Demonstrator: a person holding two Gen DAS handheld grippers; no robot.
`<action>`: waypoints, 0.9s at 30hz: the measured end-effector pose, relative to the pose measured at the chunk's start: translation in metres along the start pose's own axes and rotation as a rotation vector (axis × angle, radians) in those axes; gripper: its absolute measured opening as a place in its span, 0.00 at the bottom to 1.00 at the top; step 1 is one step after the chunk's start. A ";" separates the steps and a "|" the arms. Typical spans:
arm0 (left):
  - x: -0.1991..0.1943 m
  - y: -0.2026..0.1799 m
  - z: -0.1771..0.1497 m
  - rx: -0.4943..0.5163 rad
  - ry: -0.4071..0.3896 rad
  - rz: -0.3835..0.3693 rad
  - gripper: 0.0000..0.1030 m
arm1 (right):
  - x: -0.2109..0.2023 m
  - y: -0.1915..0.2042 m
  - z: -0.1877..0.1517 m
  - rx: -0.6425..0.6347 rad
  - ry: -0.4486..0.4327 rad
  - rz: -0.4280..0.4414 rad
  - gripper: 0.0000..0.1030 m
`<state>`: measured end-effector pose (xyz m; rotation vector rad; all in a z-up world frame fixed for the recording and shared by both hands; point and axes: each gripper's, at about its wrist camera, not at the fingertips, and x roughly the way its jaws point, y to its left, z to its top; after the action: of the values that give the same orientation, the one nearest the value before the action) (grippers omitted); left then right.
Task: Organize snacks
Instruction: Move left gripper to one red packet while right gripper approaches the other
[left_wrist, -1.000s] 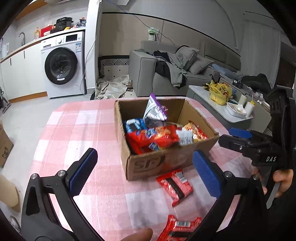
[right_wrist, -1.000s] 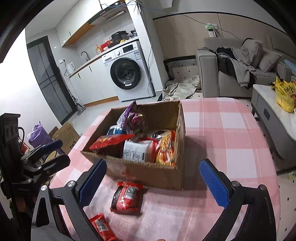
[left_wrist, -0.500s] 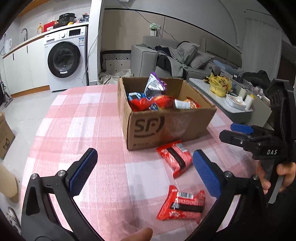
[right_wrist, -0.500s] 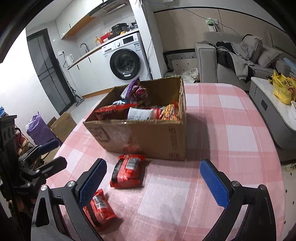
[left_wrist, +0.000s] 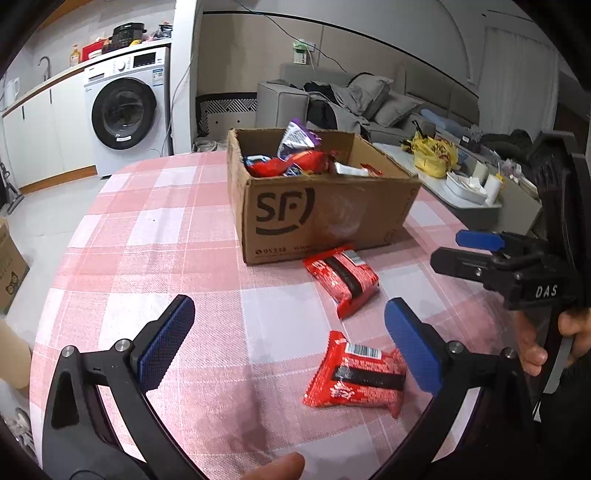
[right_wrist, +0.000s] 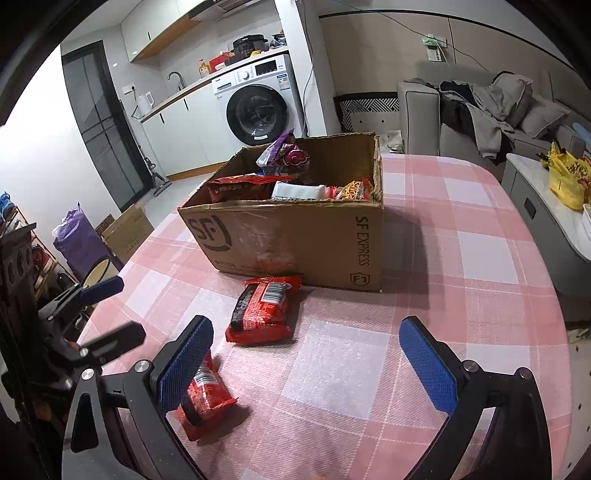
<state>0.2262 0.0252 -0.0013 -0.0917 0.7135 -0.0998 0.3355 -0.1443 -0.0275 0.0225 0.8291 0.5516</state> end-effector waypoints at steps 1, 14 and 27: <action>0.000 -0.002 -0.001 0.007 0.005 -0.005 0.99 | 0.001 0.000 -0.001 0.003 0.003 0.003 1.00; 0.027 -0.026 -0.023 0.108 0.145 -0.078 0.99 | 0.021 -0.003 -0.011 -0.003 0.066 -0.023 1.00; 0.055 -0.046 -0.044 0.196 0.273 -0.120 0.99 | 0.027 -0.008 -0.014 0.009 0.087 -0.032 1.00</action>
<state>0.2353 -0.0297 -0.0648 0.0687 0.9668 -0.3001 0.3443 -0.1409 -0.0574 -0.0067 0.9152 0.5212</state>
